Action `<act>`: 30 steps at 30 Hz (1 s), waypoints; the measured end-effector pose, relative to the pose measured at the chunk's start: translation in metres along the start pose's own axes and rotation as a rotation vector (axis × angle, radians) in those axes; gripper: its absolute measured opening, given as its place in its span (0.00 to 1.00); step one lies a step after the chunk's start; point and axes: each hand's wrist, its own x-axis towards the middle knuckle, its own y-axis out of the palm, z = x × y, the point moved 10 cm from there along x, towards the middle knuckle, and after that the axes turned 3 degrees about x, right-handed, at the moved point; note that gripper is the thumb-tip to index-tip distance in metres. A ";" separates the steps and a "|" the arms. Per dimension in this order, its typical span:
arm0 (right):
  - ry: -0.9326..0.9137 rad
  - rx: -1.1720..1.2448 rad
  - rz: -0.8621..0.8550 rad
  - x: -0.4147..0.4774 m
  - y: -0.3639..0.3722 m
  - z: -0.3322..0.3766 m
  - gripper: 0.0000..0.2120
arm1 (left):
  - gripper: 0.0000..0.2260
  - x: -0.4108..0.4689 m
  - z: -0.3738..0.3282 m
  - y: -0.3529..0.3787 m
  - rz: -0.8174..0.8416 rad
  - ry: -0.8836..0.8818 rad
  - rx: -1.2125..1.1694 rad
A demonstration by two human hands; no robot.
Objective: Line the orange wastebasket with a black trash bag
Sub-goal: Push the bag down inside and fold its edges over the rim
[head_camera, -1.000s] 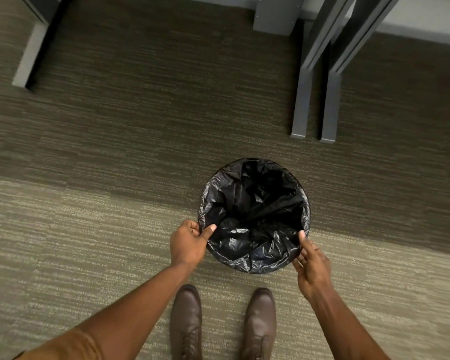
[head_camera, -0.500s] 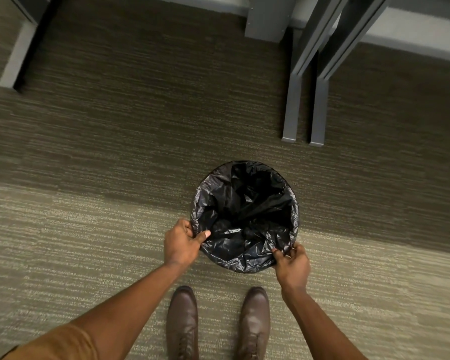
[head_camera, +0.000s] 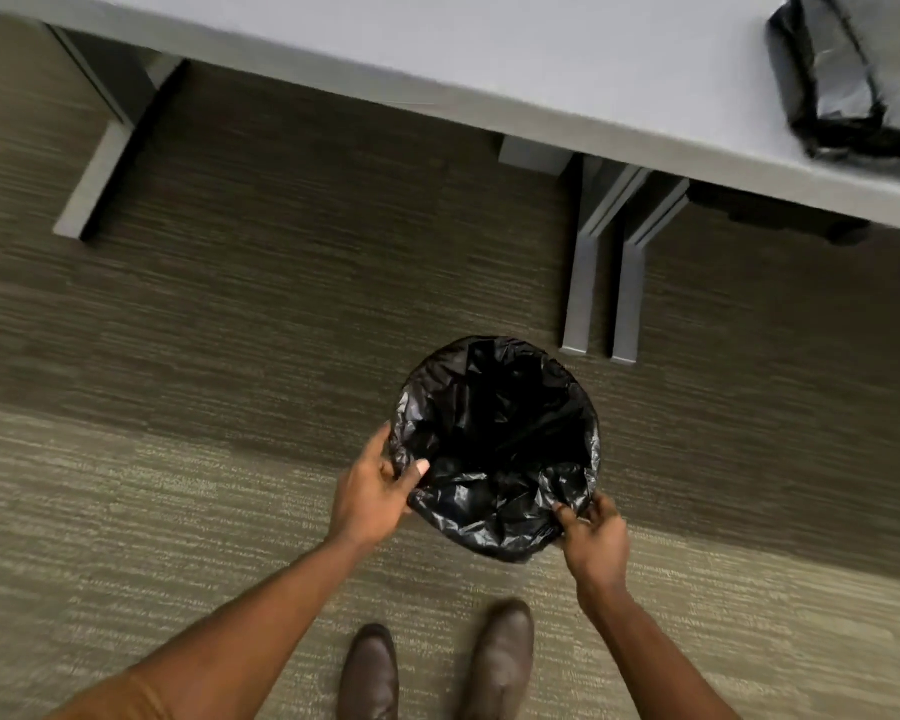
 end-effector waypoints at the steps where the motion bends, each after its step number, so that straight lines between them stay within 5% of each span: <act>1: 0.002 0.015 -0.002 0.005 0.000 0.007 0.14 | 0.36 0.006 -0.005 0.000 0.012 -0.002 -0.039; 7: -0.109 -0.079 -0.044 0.054 -0.001 0.058 0.16 | 0.35 0.060 -0.044 0.011 -0.002 0.042 -0.062; 12: -0.180 -0.164 -0.071 0.116 0.000 0.093 0.19 | 0.20 0.112 -0.063 0.040 -0.066 -0.007 -0.077; 18: -0.233 -0.273 -0.005 0.180 0.014 0.113 0.19 | 0.34 0.160 -0.094 0.072 -0.053 0.103 -0.184; 24: -0.312 -0.244 0.016 0.213 0.017 0.115 0.13 | 0.32 0.182 -0.100 0.096 -0.030 0.186 -0.105; 30: -0.272 -0.284 -0.022 0.238 0.010 0.106 0.19 | 0.29 0.186 -0.118 0.107 -0.024 0.261 -0.120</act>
